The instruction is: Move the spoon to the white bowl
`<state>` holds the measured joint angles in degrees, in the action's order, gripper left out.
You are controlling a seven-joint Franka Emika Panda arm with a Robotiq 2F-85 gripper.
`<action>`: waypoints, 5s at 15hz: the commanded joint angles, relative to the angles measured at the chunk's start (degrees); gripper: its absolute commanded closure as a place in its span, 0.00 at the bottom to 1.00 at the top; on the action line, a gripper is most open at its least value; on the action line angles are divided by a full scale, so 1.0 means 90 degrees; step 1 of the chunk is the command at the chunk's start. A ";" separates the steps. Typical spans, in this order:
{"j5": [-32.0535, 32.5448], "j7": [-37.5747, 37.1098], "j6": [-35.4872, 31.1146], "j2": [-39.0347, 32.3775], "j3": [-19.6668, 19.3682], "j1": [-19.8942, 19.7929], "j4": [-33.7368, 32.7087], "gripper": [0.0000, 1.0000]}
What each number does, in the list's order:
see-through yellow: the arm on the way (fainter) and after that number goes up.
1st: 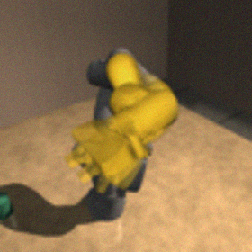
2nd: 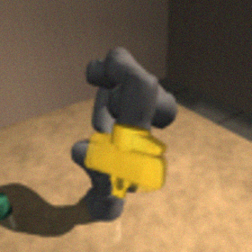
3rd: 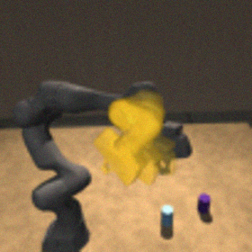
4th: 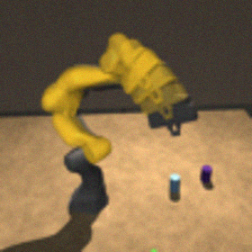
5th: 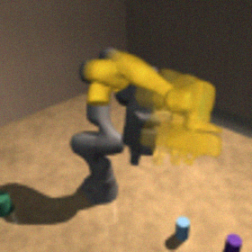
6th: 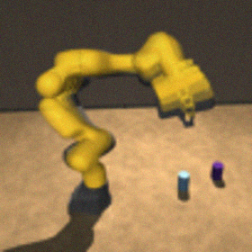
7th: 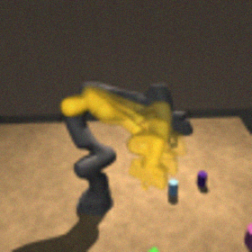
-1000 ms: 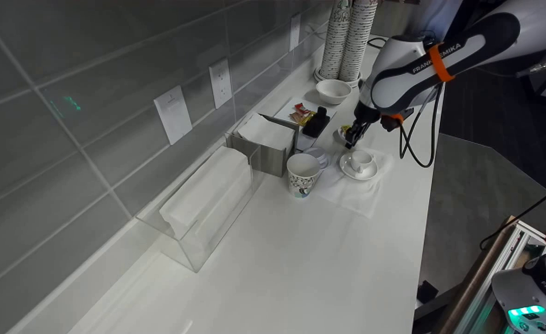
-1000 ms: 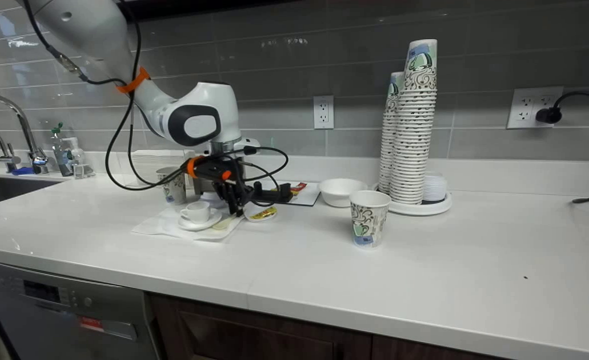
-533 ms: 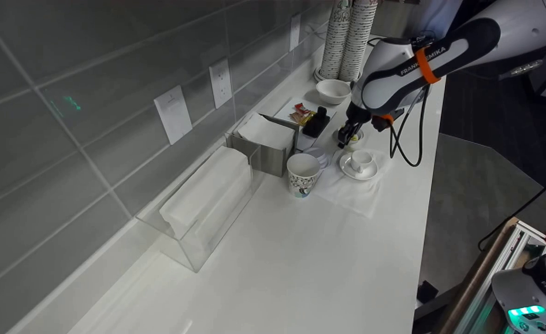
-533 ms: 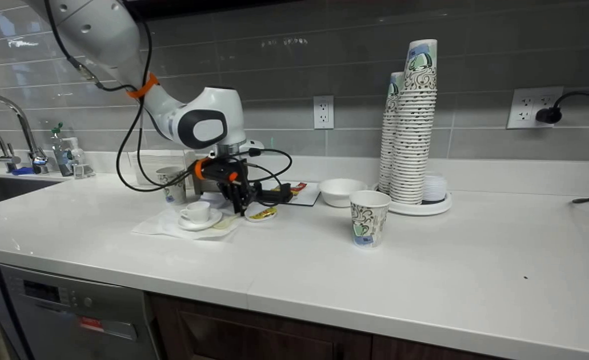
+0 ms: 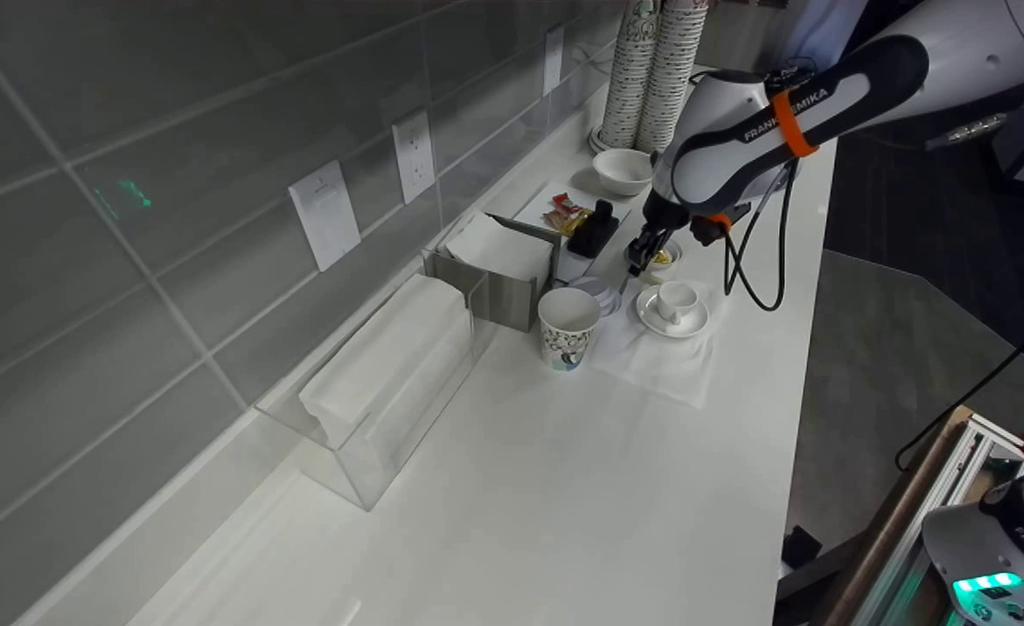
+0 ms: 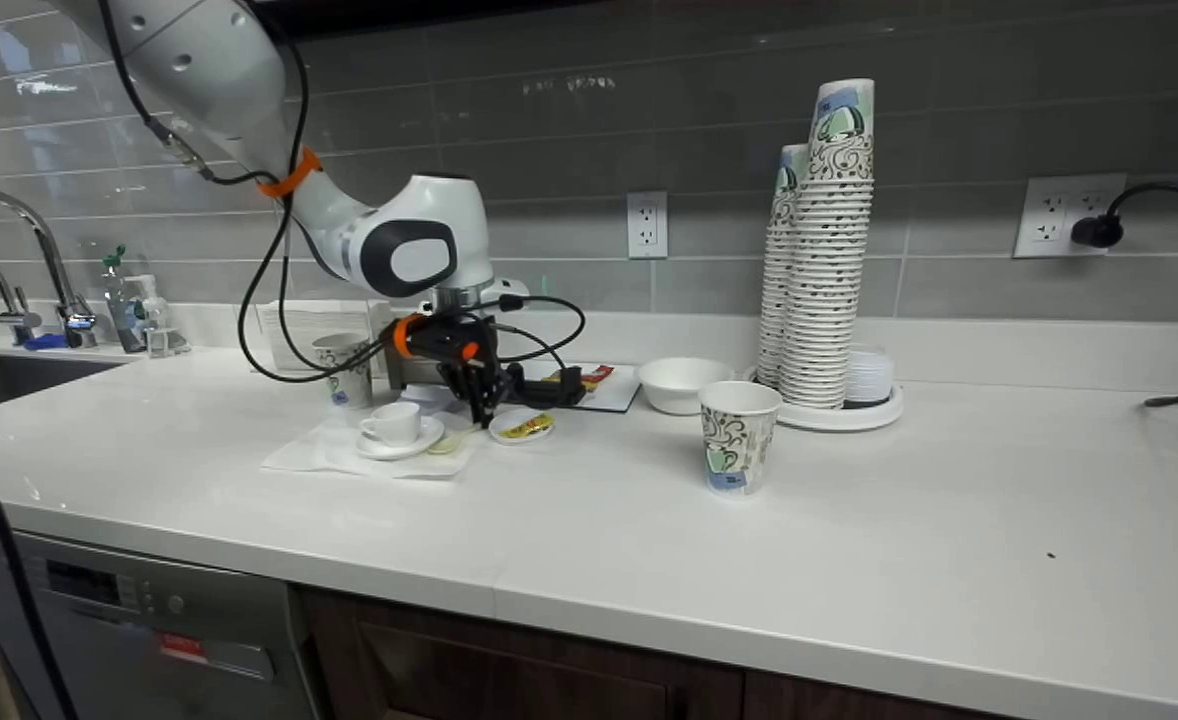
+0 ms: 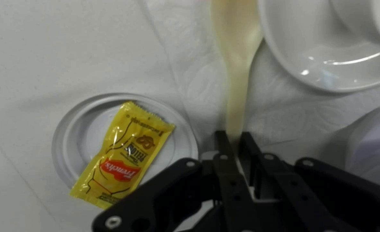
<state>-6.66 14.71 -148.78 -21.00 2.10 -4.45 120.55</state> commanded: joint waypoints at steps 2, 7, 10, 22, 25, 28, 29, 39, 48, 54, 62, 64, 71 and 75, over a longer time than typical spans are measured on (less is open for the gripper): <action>0.0145 -0.0150 -0.0136 0.0111 -0.0002 0.0049 0.0045 0.97; 0.0181 -0.0193 -0.0537 0.0689 0.0005 0.0125 0.0332 0.97; 0.0526 -0.0447 -0.0961 0.0939 -0.0155 0.0284 0.0474 0.97; 0.0870 -0.2646 -0.1035 0.1939 -0.0958 0.0082 0.0455 0.97; 0.0788 -0.3089 -0.0934 0.2115 -0.1221 -0.0205 0.0366 0.97; 0.0983 -0.3798 -0.1038 0.2136 -0.1519 -0.0430 0.0207 0.97; 0.1353 -0.4311 -0.1131 0.2101 -0.1623 -0.0472 0.0166 0.97; 0.1852 -0.5816 -0.1366 0.1343 -0.1866 -0.0414 -0.0503 0.97; 0.2066 -0.9793 -0.1548 -0.1238 -0.3621 0.1222 -0.2732 0.97; 0.1923 -1.2369 -0.1142 -0.2854 -0.4475 0.1913 -0.4104 0.97; 0.2237 -1.4429 0.0095 -0.3779 -0.4944 0.1867 -0.5328 0.61; 0.2305 -1.4508 0.0328 -0.3815 -0.4857 0.1814 -0.5474 0.49; 0.2739 -1.3609 0.0696 -0.3324 -0.4359 0.1893 -0.5195 0.00; 0.3232 -1.2328 0.1405 -0.2580 -0.4064 0.1989 -0.4785 0.00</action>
<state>18.18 -102.97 -141.36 -50.88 -36.85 12.91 73.39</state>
